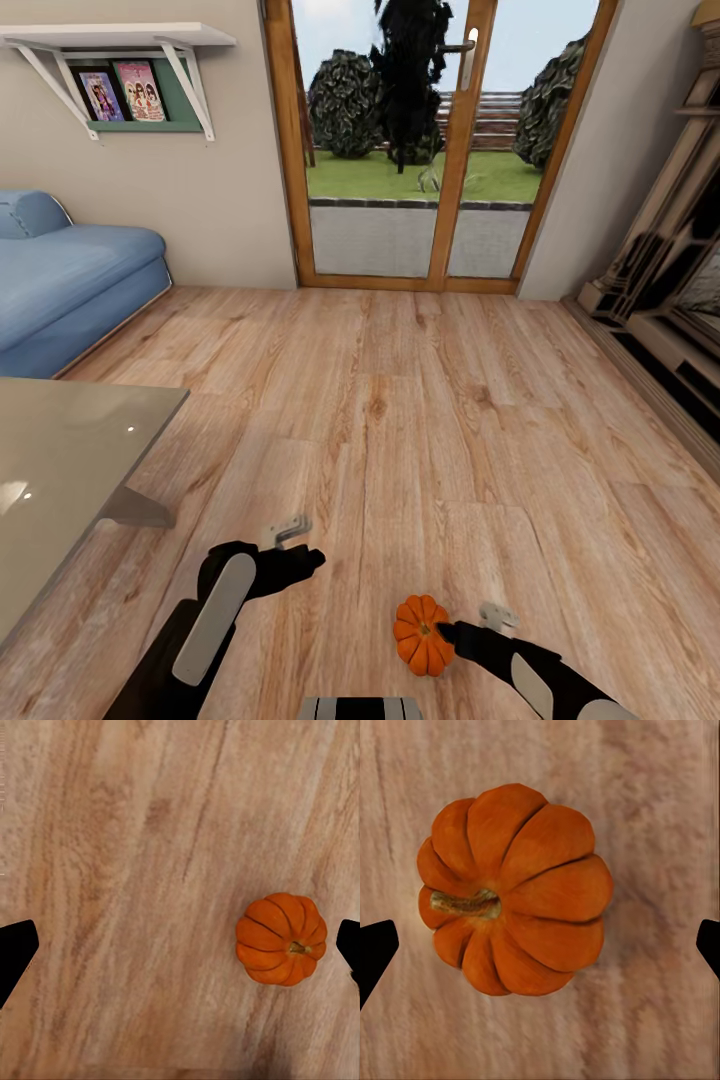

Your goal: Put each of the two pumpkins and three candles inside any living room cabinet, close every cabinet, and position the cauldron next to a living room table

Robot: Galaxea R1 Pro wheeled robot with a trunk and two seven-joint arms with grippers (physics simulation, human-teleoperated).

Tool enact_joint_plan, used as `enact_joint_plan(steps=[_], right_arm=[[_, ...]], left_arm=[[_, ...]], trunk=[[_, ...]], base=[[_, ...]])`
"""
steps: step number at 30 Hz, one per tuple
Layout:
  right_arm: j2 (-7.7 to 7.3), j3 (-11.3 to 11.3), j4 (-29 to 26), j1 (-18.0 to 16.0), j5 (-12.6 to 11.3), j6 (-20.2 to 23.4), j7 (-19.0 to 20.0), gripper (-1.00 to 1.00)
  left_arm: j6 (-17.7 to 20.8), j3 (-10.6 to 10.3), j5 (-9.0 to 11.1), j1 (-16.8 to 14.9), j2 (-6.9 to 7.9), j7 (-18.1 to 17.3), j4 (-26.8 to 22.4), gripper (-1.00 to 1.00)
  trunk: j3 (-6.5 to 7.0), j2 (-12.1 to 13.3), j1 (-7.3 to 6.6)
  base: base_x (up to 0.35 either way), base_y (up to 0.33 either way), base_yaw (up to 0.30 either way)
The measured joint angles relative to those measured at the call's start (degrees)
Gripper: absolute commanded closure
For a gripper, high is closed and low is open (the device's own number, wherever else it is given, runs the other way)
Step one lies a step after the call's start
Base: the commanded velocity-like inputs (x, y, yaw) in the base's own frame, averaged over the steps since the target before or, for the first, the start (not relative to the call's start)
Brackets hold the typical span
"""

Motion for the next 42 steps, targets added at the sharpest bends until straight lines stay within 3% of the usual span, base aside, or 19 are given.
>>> enact_joint_plan(steps=[15, 20, 27, 29, 30, 31, 32, 34, 35, 36, 37, 39, 41, 42], right_arm=[[-0.12, -0.09, 0.26, 0.02, -0.4, -0.37, 0.1, -1.0], [-0.15, -0.19, 0.86, 0.02, -0.48, -0.43, 0.13, -1.0], [0.14, -0.12, 0.89, 0.06, -0.37, -0.53, 0.2, -1.0], [0.23, -0.1, 0.89, 0.08, -0.34, -1.15, 0.26, -1.0], [0.26, -0.1, 0.89, 0.09, -0.33, -1.78, 0.45, -1.0], [0.28, -0.08, 0.89, 0.15, -0.33, -2.78, 1.22, -1.0], [0.2, -0.08, 0.89, 0.3, -0.36, -3.45, 2.67, -1.0], [0.06, -0.1, 0.88, 0.39, -0.39, -3.88, 4.85, -1.0], [0.02, -0.11, 0.88, 0.42, -0.39, -3.98, 5.84, -1.0], [-0.02, -0.12, 0.88, 0.44, -0.4, -4.06, 6.83, -1.0], [-0.03, -0.13, 0.88, 0.45, -0.4, -4.1, 7.22, -1.0], [-0.05, -0.13, 0.88, 0.46, -0.44, -4.13, 7.62, -1.0], [-0.1, -0.24, 0.87, 0.49, -0.47, -4.17, 7.8, -1.0], [-0.12, -0.27, 0.87, 0.51, -0.5, -4.19, 7.84, -1.0]], left_arm=[[-0.07, 0.39, 0.02, 0.18, 0.43, 0.03, -0.12, -1.0], [0.15, 3.46, 0.09, 0.18, 0.22, 0.14, -0.52, -1.0], [0.63, 4.4, 0.36, 0.18, 0.25, 0.16, -1.71, -1.0], [3.14, 5.12, 1.04, 0.18, 0.36, 0.12, -3.6, -1.0], [4.86, 6.27, 2.17, 0.18, 0.39, 0.1, -4.19, -1.0], [6.44, 8.51, 5.33, 0.18, 0.47, 0.09, -4.75, -1.0], [7.3, 10.36, 10.24, 0.18, 0.76, 0.08, -5.05, -1.0], [7.93, 11.48, 16.57, 0.18, 3.11, 0.09, -5.25, -1.0], [8.09, 11.57, 19.61, 0.17, 5.07, 0.08, -5.32, -1.0], [8.17, 11.07, 24.31, 0.17, 7.88, 0.08, -5.37, -1.0], [8.13, 10.45, 27.83, 0.18, 9.41, 0.08, -5.37, -1.0], [8.12, 9.42, 33.85, 0.18, 11.07, 0.07, -5.37, -1.0], [8.07, 8.51, 37.77, 0.18, 11.83, 0.03, -5.37, -1.0], [8.07, 8.08, 38.47, 0.18, 11.96, 0.03, -5.37, -1.0]], trunk=[[0.0, 0.0, 0.0], [0.0, 0.0, 0.0], [-1.54, -0.09, 0.18], [-1.99, -0.12, 0.23], [-2.21, -0.13, 0.26], [-2.43, -0.15, 0.29], [-2.65, -0.16, 0.31], [-3.1, -0.19, 0.36], [-3.32, -0.2, 0.39], [-3.54, -0.21, 0.41], [-3.76, -0.23, 0.44], [-4.21, -0.25, 0.49], [-4.65, -0.28, 0.54], [-4.87, -0.29, 0.57]], base=[[0.0, 0.031, 0.0], [0.0, 0.001, 0.0], [0.0, 0.0, 0.0], [0.0, 0.0, 0.0], [0.0, 0.0, 0.0], [0.0, 0.0, 0.0], [0.0, 0.0, 0.0], [0.0, 0.0, 0.0], [0.0, 0.0, 0.0], [0.0, 0.0, 0.0], [0.0, 0.0, 0.0], [0.0, 0.0, 0.0], [0.0, 0.0, 0.0], [0.0, 0.0, 0.0]])
